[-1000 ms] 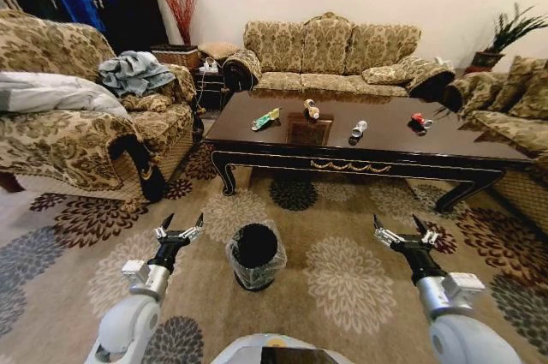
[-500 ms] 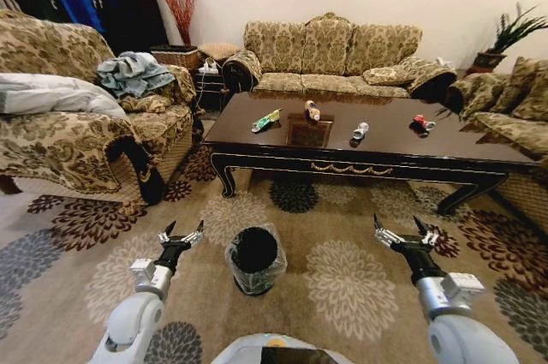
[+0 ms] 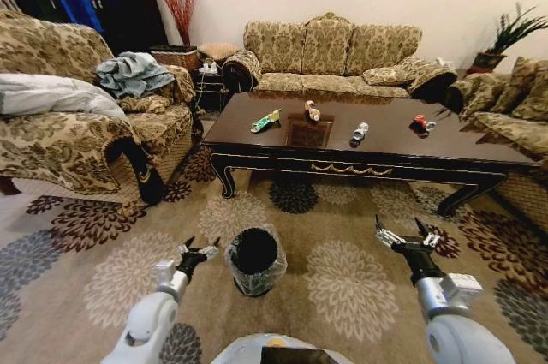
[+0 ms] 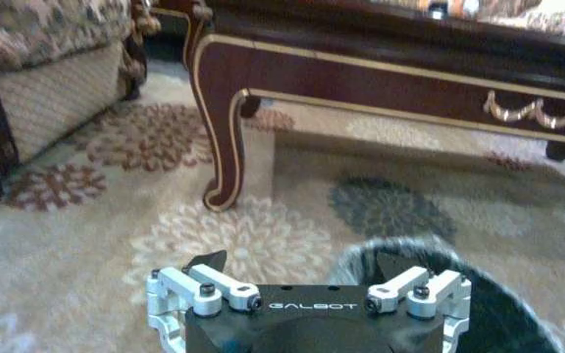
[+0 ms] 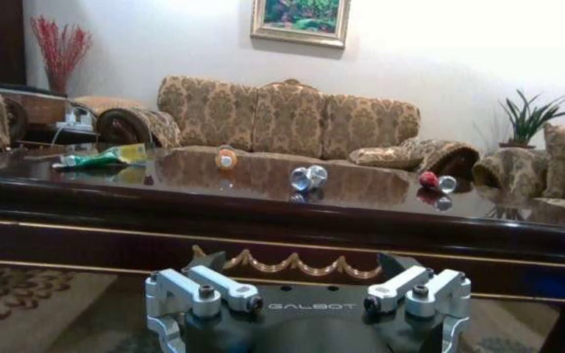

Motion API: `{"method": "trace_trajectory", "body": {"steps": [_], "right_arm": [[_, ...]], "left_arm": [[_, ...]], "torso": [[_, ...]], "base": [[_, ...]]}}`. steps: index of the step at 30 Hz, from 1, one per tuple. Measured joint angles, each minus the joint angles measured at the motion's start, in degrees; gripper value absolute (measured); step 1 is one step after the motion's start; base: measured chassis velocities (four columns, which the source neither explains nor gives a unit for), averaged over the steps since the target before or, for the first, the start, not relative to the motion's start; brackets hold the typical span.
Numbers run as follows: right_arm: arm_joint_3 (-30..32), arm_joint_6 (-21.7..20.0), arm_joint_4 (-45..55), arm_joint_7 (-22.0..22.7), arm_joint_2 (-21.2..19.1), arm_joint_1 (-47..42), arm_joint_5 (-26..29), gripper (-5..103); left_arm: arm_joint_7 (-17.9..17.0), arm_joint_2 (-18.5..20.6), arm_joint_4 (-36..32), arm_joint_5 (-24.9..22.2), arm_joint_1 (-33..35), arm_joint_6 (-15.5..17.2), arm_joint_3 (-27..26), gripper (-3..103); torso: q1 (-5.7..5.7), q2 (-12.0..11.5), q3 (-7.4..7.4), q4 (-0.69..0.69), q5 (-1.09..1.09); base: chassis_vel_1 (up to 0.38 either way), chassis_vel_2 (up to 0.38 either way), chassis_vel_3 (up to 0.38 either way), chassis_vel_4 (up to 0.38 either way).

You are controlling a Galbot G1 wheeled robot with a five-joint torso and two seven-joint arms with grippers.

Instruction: Move to the front of the table and place the trash on the table into the trash bin.

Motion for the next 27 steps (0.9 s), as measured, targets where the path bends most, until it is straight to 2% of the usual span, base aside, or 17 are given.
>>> {"method": "trace_trajectory", "body": {"steps": [7,10,21,25,26,27], "right_arm": [[0.14,0.37,-0.42,0.42,0.11,-0.20,-0.01,100],[0.11,1.02,-0.74,0.42,0.40,-0.19,-0.57,100],[0.51,2.17,-1.15,0.44,1.29,-1.16,-0.54,100],[0.36,2.27,-1.15,0.48,1.48,-1.33,-0.58,100],[0.37,2.30,-1.13,0.54,1.43,-1.36,-0.59,100],[0.37,2.30,-1.13,0.54,1.43,-1.36,-0.59,100]], "left_arm": [[-3.39,-1.05,3.53,1.55,-2.18,1.17,4.31,100],[-5.67,-1.72,5.02,1.79,-3.19,3.77,6.39,100],[-6.58,-1.86,5.80,2.75,-4.54,6.10,8.30,100],[-6.82,-2.02,4.69,3.20,-5.05,9.93,9.27,100],[-7.63,-2.02,4.22,3.44,-5.48,12.18,9.93,100],[-7.63,-2.02,4.22,3.44,-5.48,12.18,9.93,100]], "torso": [[0.00,0.00,0.00,-0.01,0.00],[0.00,0.00,0.00,0.00,0.00],[0.01,0.01,0.01,-0.01,0.00],[0.01,0.01,0.01,0.00,0.00],[0.01,0.01,0.01,0.00,0.00],[0.01,0.01,0.01,0.00,0.00]], "base": [[0.000,0.000,0.000,0.000],[0.000,0.000,0.000,0.000],[0.000,0.000,0.000,0.000],[0.000,0.000,0.000,0.000],[0.000,0.000,0.000,0.000],[0.000,0.000,0.000,0.000]]}}
